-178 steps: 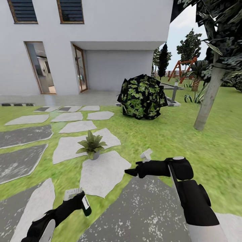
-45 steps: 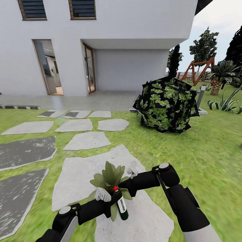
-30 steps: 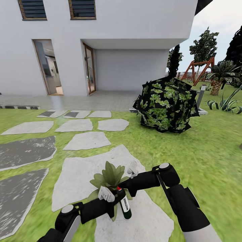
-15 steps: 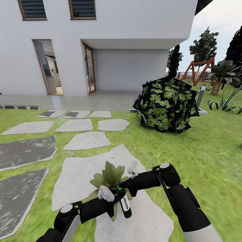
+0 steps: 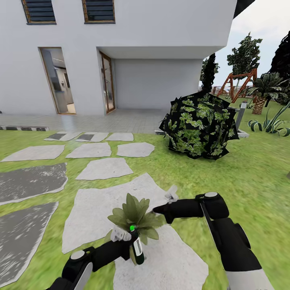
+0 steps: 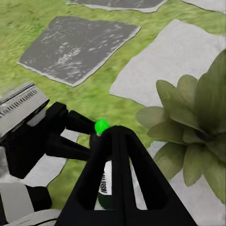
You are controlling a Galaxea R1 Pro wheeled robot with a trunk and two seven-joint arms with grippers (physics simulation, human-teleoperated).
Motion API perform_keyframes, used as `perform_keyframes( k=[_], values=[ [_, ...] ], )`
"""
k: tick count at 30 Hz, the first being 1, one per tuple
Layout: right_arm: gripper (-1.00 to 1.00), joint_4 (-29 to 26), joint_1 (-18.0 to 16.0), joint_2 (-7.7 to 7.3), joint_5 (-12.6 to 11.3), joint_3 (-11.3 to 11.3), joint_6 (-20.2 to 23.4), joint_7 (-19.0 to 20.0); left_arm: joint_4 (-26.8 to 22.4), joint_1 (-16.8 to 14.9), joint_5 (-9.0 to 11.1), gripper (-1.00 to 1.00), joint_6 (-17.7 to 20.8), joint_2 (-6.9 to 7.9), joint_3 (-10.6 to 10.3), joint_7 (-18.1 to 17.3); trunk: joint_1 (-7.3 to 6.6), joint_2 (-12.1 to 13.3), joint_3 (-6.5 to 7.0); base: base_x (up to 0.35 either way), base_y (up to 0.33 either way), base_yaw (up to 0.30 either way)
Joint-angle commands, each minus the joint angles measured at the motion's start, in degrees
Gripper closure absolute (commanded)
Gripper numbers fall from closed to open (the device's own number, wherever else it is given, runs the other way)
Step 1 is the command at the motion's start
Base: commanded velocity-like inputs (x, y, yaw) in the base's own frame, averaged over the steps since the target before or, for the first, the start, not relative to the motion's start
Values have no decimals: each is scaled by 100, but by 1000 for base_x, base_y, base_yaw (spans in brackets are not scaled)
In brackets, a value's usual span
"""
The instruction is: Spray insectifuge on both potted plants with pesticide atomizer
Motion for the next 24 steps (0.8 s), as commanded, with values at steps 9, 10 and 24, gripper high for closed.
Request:
perform_keyframes(
  k=[9,10,24],
  values=[
    [-100,-97,-27,60,22,-367,36,-2219,585,-46,666,100,603,-461,87,2274,-1,-3,-6,0,0,0],
    [-100,-98,-28,55,12,-375,39,-2392,639,-52,722,100,652,-480,92,2422,-1,-3,-6,0,0,0],
    [-100,-254,-80,77,-5,-538,45,-2731,2434,-668,820,100,678,-619,99,2879,-1,-3,-6,0,0,0]
  ],
)
